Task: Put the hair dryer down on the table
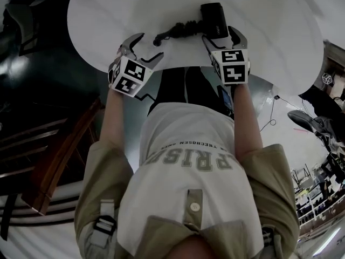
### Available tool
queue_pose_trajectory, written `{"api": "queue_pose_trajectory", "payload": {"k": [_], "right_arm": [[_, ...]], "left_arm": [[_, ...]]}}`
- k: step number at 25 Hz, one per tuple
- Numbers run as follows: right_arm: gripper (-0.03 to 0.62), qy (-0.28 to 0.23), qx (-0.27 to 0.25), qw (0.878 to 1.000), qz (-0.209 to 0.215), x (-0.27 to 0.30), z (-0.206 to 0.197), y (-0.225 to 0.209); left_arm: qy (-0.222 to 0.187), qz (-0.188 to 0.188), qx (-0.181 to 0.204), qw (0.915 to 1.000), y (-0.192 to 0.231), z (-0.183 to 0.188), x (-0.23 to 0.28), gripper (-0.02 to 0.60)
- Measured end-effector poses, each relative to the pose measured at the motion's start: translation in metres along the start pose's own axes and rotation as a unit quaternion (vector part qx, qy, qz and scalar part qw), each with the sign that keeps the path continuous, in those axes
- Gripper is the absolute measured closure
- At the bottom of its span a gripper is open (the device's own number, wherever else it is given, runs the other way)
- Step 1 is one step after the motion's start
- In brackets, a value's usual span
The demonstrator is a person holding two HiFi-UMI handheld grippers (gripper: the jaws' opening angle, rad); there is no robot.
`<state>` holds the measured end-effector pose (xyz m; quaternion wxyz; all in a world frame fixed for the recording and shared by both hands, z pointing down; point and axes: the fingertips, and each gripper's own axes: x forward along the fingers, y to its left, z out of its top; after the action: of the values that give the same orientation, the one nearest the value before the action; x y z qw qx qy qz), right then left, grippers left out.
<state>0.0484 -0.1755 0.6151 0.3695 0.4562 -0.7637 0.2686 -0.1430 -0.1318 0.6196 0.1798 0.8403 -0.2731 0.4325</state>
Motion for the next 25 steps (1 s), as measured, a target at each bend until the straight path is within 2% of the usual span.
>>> {"api": "queue_pose_trajectory", "payload": {"k": [4, 7, 10, 14, 22, 25], "right_arm": [[0.215, -0.047, 0.015, 0.999, -0.009, -0.016, 0.018, -0.006], [0.215, -0.096, 0.033, 0.995, -0.022, -0.038, 0.038, -0.016], [0.221, -0.138, 0.052, 0.988, -0.036, -0.062, 0.056, -0.028], [0.241, -0.193, 0.062, 0.977, -0.058, -0.100, 0.078, -0.040], [0.267, -0.291, 0.001, 0.954, -0.073, -0.171, 0.121, -0.036], [0.287, -0.327, -0.021, 0.942, -0.072, -0.197, 0.137, -0.032]], "left_arm": [[-0.029, -0.006, -0.012, 0.9995, -0.002, 0.014, -0.009, 0.192], [-0.075, 0.003, -0.030, 0.9967, -0.004, 0.043, -0.026, 0.192], [-0.130, 0.021, -0.056, 0.9896, -0.003, 0.078, -0.045, 0.192], [-0.187, 0.054, -0.052, 0.9794, -0.004, 0.116, -0.072, 0.192], [-0.281, 0.127, -0.054, 0.9497, -0.006, 0.166, -0.129, 0.193], [-0.322, 0.163, -0.059, 0.9308, -0.006, 0.182, -0.158, 0.193]]}}
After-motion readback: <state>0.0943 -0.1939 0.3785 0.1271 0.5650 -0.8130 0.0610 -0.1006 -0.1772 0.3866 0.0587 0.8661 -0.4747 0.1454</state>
